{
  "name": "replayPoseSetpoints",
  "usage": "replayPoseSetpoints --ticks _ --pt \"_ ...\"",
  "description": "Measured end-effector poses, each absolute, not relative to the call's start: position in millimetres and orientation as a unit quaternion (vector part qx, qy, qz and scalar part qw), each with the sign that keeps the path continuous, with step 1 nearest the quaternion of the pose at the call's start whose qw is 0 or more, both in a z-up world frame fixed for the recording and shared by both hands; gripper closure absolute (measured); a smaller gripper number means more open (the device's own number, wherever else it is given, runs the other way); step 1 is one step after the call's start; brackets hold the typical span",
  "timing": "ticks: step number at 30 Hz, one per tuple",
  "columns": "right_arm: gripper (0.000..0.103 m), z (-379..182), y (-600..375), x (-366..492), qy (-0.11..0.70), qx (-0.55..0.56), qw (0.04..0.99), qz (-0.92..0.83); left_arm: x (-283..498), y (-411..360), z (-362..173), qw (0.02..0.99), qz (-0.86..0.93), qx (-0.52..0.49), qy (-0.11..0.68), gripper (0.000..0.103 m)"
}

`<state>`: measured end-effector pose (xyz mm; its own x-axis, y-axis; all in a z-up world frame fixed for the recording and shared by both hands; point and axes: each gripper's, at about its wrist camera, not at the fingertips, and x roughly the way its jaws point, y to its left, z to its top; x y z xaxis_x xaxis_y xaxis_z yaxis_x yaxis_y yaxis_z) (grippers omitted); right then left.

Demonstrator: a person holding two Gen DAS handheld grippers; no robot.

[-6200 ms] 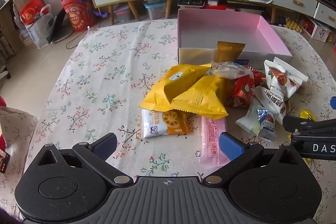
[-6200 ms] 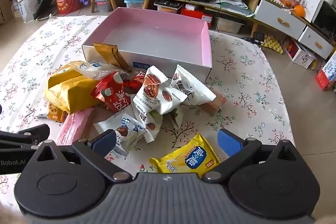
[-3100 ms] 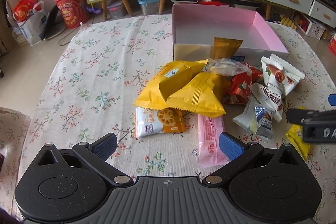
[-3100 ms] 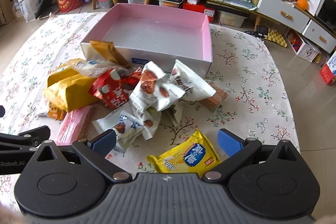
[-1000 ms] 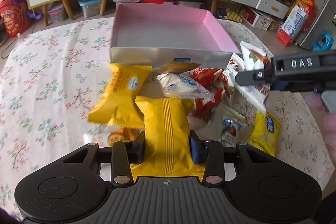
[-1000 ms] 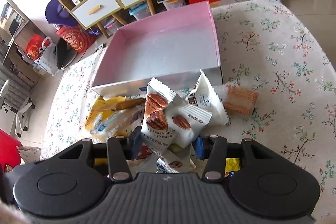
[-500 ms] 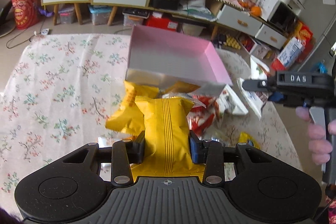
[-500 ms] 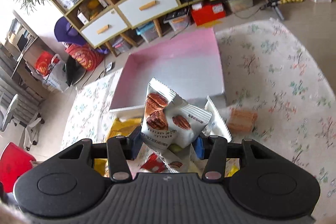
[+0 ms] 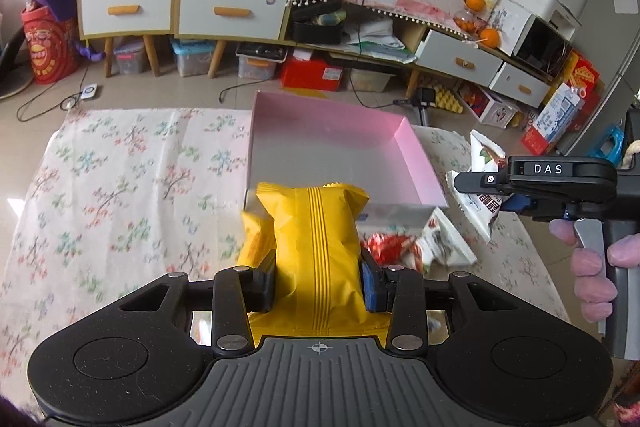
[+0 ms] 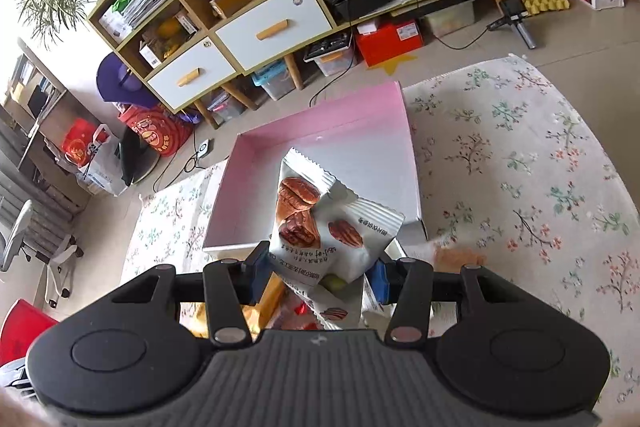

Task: Organize snacks
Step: 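Carry both packs into the pink box and open both tools to release them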

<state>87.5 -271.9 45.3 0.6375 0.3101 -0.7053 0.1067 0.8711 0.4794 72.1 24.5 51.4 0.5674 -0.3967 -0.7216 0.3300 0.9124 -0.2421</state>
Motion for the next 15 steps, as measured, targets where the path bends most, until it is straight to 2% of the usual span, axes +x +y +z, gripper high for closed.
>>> replayPoseSetpoints --ticks 15 --pt "0.057 7.5 -282.4 159.5 0.441 0.246 0.862 0.052 200.1 -43.0 8.7 0.888 -0.218 0.003 0.404 0.067"
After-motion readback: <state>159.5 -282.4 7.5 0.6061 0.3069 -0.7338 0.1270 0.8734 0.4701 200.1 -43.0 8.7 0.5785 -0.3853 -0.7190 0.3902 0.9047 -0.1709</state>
